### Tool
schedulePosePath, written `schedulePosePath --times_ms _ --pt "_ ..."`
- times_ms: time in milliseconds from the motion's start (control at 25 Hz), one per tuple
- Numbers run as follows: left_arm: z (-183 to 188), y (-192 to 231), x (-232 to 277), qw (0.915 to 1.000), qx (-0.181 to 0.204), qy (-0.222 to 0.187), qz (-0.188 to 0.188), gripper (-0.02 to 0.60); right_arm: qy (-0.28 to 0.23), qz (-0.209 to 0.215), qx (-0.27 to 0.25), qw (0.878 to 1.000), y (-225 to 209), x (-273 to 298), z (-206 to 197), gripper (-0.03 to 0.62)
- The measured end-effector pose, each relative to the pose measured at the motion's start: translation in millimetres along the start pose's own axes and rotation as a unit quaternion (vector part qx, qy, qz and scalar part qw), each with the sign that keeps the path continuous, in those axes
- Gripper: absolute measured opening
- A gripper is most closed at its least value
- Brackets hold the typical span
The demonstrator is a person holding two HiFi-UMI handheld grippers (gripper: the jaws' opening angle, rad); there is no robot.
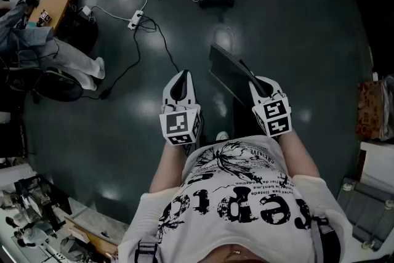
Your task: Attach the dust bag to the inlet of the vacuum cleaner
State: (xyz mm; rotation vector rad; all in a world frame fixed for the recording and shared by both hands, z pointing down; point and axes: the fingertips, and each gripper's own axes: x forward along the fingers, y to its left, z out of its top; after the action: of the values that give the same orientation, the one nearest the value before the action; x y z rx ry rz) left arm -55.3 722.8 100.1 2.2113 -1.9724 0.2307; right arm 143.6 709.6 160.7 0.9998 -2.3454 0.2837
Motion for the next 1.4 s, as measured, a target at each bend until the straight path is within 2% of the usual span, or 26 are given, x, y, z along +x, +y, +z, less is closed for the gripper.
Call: schedulePosePath --times_ms 160,320,480,680,840,960,1200,1400 --pt "-5 5 61 0.9999 -0.003 0.013 0.005 0.003 0.009 0.008 0.014 1.000 -45 45 9 0.021" --pt "2 21 150 0.9995 -0.004 0.028 0.015 0.003 0.023 0.029 0.026 0.999 -102 106 36 0.021" --pt "30 21 249 0.9993 0.022 0.030 -0.004 0.003 0.017 0.041 0.027 0.999 -173 160 79 0.020" --pt "70 27 346 0.9992 0.041 0.002 0.006 0.003 0.004 0.024 0.021 0.999 -255 213 128 0.021" --pt "82 44 399 0.9999 0.010 0.007 0.002 0.003 -0.003 0.010 0.037 0.999 -298 244 172 0.021" --pt "84 62 441 0.9998 0.010 0.015 0.003 0.003 -0.004 0.001 0.043 0.999 -325 273 192 0.020" --pt "92 102 559 0.9987 0.023 0.021 -0.041 0.003 0.017 -0.023 0.071 0.997 -374 359 222 0.021" --pt "110 148 670 0.9949 0.014 0.045 -0.089 0.003 0.050 -0.040 0.109 0.992 -410 438 260 0.021"
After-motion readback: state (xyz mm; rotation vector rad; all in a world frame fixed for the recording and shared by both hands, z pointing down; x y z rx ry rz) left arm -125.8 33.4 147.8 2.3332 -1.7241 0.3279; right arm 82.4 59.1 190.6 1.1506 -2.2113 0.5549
